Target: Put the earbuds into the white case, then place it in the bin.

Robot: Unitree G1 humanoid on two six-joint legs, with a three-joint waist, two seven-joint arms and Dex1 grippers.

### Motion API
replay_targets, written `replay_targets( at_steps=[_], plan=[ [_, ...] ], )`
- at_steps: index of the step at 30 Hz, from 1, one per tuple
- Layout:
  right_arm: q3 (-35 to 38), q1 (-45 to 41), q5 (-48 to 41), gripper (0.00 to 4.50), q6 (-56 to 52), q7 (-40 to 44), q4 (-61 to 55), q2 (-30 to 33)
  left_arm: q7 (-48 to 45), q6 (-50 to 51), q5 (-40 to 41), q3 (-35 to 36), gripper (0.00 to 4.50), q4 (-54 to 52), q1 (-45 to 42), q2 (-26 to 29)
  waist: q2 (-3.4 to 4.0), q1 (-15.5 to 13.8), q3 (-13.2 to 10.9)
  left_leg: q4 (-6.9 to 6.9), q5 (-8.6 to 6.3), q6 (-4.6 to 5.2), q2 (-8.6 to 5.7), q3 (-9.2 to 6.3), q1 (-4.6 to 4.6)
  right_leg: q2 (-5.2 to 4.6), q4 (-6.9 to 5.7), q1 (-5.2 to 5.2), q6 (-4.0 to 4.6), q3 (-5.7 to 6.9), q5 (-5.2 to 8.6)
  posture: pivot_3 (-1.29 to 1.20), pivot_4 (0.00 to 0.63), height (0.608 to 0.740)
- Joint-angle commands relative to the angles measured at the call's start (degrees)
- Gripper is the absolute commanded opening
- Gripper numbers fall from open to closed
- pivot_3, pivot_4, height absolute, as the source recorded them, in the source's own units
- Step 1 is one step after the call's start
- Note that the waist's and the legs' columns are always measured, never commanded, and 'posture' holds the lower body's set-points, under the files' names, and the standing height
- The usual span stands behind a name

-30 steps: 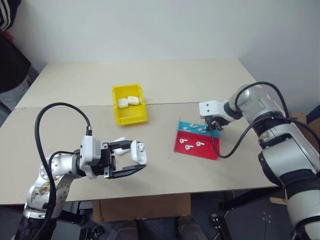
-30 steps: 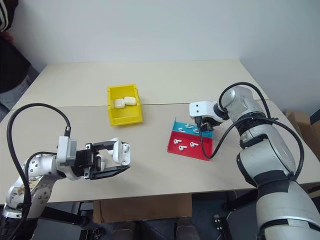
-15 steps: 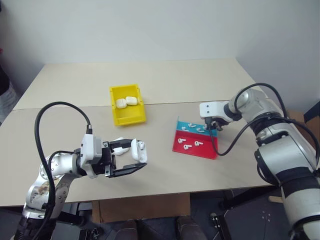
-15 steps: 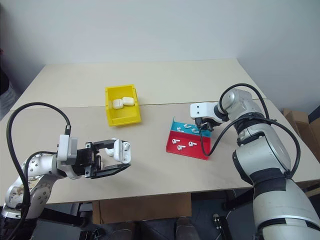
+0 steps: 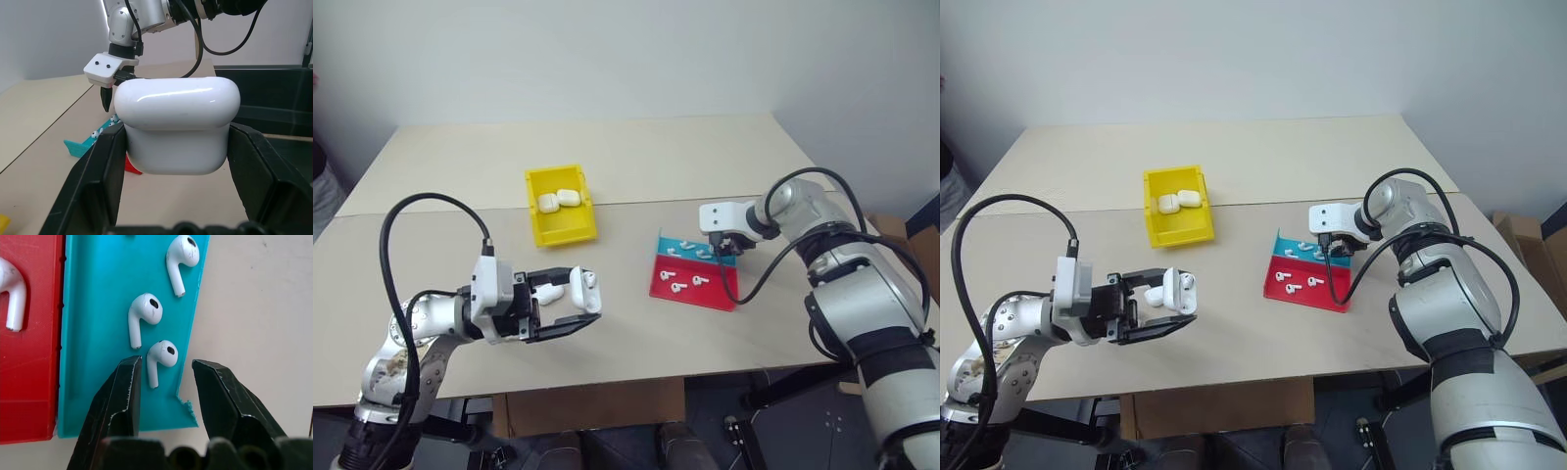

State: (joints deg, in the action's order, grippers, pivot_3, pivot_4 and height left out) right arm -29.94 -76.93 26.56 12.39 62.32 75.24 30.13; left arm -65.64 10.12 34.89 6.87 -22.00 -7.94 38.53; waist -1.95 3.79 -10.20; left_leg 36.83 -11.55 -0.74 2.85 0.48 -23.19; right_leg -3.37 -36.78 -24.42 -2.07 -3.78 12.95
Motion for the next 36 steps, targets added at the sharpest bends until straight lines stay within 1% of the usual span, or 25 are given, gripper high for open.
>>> replay_targets(
  at_steps=[1, 15, 25, 33, 36],
  plan=[
    [1.63, -1.26, 0.12, 2.10, 0.28, 0.10, 0.15, 0.14, -0.19, -1.59, 0.08, 1.00, 2.79, -0.82, 0.38, 0.30, 0.00, 0.02, 0.00, 0.00, 0.00, 0.00, 0.00, 0.00, 0.00, 0.00, 0.00, 0.00, 0.00, 0.00, 0.00, 0.00, 0.150, 0.740],
    [2.26, -0.58, 1.97, 2.10, 0.40, -2.64, 1.55, -1.32, 0.28, -2.70, -0.85, 0.96, 2.79, -1.53, 1.78, 0.21, 0.00, 0.15, 0.00, 0.00, 0.00, 0.00, 0.00, 0.00, 0.00, 0.00, 0.00, 0.01, 0.00, 0.00, 0.00, 0.00, 0.150, 0.740],
    [2.81, -0.17, 1.73, 2.10, 2.84, 0.26, 1.51, -1.05, 0.62, -2.69, -1.14, 0.83, 2.79, -1.41, 1.52, 0.30, 0.01, 0.18, 0.00, 0.00, 0.00, 0.00, 0.00, -0.01, 0.01, 0.00, -0.01, 0.01, 0.00, 0.00, 0.00, 0.00, 0.150, 0.740],
    [2.75, -0.15, 2.04, 2.10, 3.55, 0.37, 1.61, -1.09, 1.02, -2.53, -1.52, 0.55, 2.79, -1.63, 1.13, 0.37, 0.01, 0.18, 0.00, 0.00, 0.00, 0.00, 0.00, -0.01, 0.01, 0.00, -0.01, 0.01, 0.00, 0.00, 0.00, 0.00, 0.150, 0.740],
    [2.74, -0.18, 2.17, 2.10, 2.27, -0.42, 1.75, -1.38, 1.30, -2.41, -1.57, 0.51, 2.79, -1.92, 1.23, 0.46, 0.00, 0.19, 0.00, 0.00, 0.00, 0.00, 0.00, -0.01, 0.01, 0.00, -0.01, 0.01, 0.00, 0.00, 0.00, 0.00, 0.150, 0.740]
  ],
)
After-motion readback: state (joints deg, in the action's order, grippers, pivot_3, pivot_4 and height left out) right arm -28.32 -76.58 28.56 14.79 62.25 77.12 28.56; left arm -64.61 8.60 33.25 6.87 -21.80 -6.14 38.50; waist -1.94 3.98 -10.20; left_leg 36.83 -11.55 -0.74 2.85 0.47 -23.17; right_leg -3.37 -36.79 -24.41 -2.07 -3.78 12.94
